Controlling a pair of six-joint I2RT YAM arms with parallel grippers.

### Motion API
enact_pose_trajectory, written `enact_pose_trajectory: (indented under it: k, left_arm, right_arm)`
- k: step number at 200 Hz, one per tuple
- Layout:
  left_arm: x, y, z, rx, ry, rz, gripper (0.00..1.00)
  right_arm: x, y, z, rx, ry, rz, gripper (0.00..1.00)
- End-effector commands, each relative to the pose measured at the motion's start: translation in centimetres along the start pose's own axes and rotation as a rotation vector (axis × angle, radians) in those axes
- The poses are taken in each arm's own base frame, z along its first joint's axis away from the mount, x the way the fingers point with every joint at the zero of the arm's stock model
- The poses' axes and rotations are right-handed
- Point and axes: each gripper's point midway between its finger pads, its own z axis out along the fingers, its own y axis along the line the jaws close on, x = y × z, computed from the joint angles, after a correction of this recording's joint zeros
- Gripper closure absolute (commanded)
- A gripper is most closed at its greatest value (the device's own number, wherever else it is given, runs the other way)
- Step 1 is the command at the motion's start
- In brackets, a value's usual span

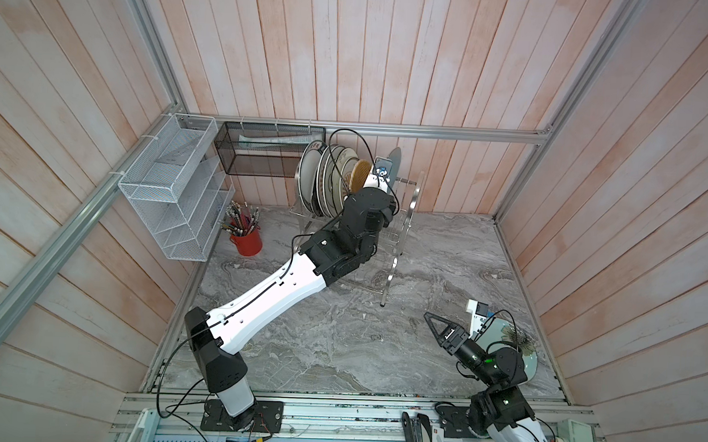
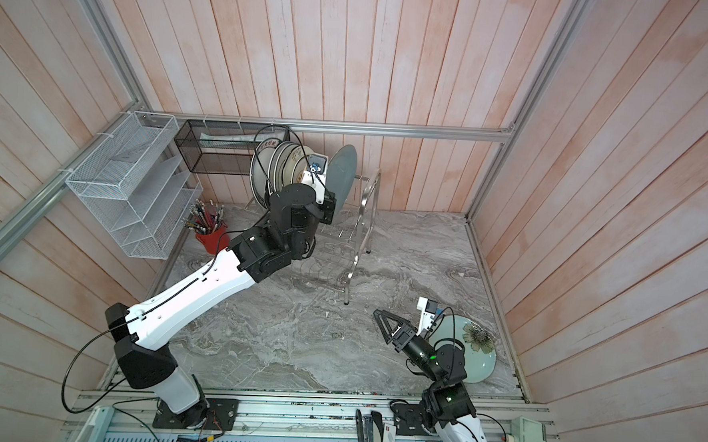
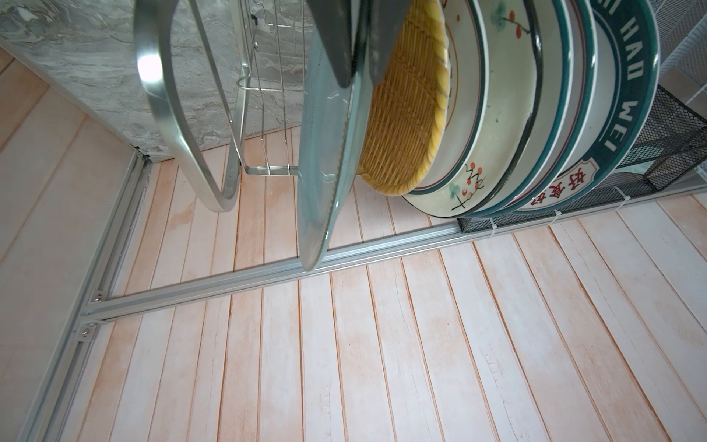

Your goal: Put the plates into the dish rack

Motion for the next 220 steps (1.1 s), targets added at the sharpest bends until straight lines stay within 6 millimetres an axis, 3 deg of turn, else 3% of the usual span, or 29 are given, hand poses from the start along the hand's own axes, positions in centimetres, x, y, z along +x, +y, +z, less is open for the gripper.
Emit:
enact_pose_trajectory:
  k: [1,40,57,132,220]
  left_arm:
    - [-1.5,0.1,0.4,0.005,-0.034,-0.073,0.9]
    - [-1.2,-0.2,0.6,0.013,-0.018,-0.082,0.9]
    - [-0.9,-0.2,0.5,0.015,-0.014,-0.084,0.83]
    - [-0.5,0.4,0.1,0.009,-0.016,-0.094,0.75]
    - [-0.8,2.1,0.4,-0.014,-0.012,-0.125,0.7]
  right_arm:
    - [0.3,-0.8,-0.1,0.013,-0.004,0.004,0.02]
    - [0.3,-0.8,-0.1,0.015,-0.002,0.006,0.02]
    - [0.3,-0.9,-0.1,0.018,-0.004,0.008,0.02]
    - [0.3,-1.1,-0.1,0.021,-0.006,0.016,0.02]
    - [0.1,-0.8,0.0,0.019,-0.01,0.012,0.02]
